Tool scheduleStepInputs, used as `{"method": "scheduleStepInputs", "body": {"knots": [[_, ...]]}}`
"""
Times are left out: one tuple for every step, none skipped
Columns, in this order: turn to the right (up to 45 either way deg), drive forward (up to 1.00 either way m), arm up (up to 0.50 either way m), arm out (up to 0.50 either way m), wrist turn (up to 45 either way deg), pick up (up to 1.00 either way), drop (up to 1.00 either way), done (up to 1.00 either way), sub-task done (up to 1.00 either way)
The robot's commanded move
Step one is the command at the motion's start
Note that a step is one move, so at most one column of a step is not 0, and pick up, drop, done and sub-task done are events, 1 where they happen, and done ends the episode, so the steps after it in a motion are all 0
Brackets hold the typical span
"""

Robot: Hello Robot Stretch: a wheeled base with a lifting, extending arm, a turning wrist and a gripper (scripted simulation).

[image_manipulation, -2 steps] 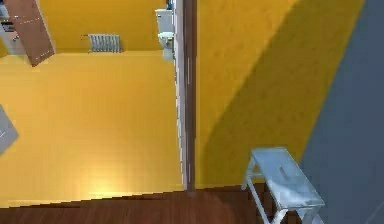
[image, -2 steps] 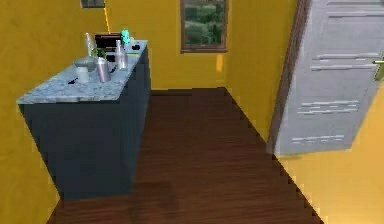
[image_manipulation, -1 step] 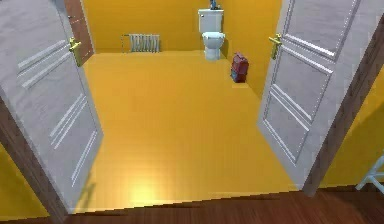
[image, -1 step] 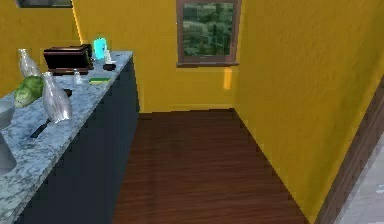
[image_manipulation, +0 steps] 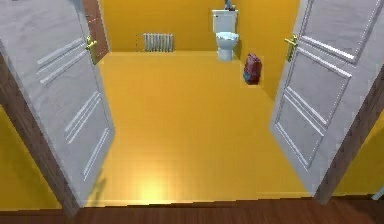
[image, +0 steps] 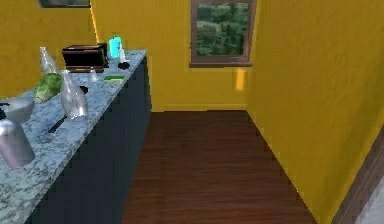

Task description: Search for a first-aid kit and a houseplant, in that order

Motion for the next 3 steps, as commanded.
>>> {"method": "scheduleStepInputs", "body": {"knots": [[0.0,1.0,0.0,0.0,0.0,0.0,0.0,0.0,0.0],[0.0,0.9,0.0,0.0,0.0,0.0,0.0,0.0,0.0],[-45.0,0.0,0.0,0.0,0.0,0.0,0.0,0.0,0.0]]}}
